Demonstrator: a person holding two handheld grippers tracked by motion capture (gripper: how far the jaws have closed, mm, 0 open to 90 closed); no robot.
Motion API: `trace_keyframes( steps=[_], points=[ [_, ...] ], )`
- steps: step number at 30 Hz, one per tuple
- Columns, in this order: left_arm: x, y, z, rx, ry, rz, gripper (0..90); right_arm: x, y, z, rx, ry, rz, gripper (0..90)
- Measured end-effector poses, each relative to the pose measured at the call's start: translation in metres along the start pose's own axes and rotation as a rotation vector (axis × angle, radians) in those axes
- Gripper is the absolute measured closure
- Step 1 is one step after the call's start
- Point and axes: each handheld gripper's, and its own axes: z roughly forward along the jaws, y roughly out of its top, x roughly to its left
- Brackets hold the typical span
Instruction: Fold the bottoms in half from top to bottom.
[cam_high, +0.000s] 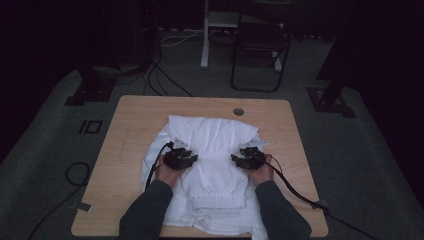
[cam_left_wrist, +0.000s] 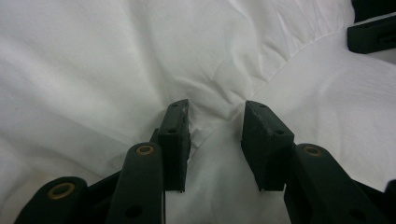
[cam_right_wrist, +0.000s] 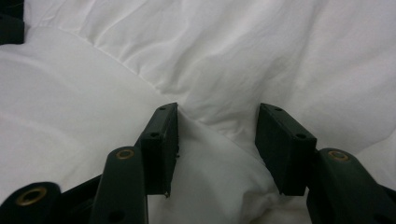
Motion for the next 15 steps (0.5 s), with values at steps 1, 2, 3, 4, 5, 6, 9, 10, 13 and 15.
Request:
trace_keyframes(
  steps=[1, 2, 3, 4, 5, 6, 9, 10, 13, 15],
  points=[
    [-0.007, -0.010, -0.006, -0.019, -0.003, 0.013, 62.0, 0.002, -0.005, -0.003, -0.011, 0.004, -0.001, 48.6],
    [-0.010, -0.014, -0.009, -0.026, -0.007, 0.015, 62.0, 0.006, -0.008, -0.007, -0.011, 0.005, -0.004, 48.6],
    [-0.014, -0.018, -0.013, -0.023, -0.007, 0.018, 61.9, 0.009, -0.011, -0.010, -0.011, 0.008, -0.009, 48.7],
    [-0.017, -0.021, -0.016, -0.022, -0.006, 0.023, 62.0, 0.012, -0.014, -0.013, -0.010, 0.011, -0.011, 48.7],
    [-0.017, -0.021, -0.016, -0.022, -0.006, 0.023, 61.9, 0.015, -0.017, -0.016, -0.012, 0.015, -0.017, 48.7],
    [-0.021, -0.025, -0.019, -0.022, -0.005, 0.023, 61.9, 0.017, -0.020, -0.019, -0.012, 0.021, -0.018, 48.7],
    [-0.030, -0.034, -0.027, -0.023, -0.002, 0.023, 61.8, 0.026, -0.028, -0.027, -0.012, 0.019, -0.021, 49.1],
    [-0.036, -0.038, -0.032, -0.022, 0.002, 0.025, 61.8, 0.029, -0.030, -0.030, -0.012, 0.017, -0.022, 49.4],
    [-0.039, -0.040, -0.038, 0.012, -0.026, 0.031, 60.0, 0.036, -0.036, -0.035, -0.011, 0.024, -0.030, 49.5],
    [-0.037, -0.032, -0.045, 0.073, -0.031, 0.035, 56.8, 0.037, -0.037, -0.036, -0.011, 0.030, -0.032, 49.5]
  ],
)
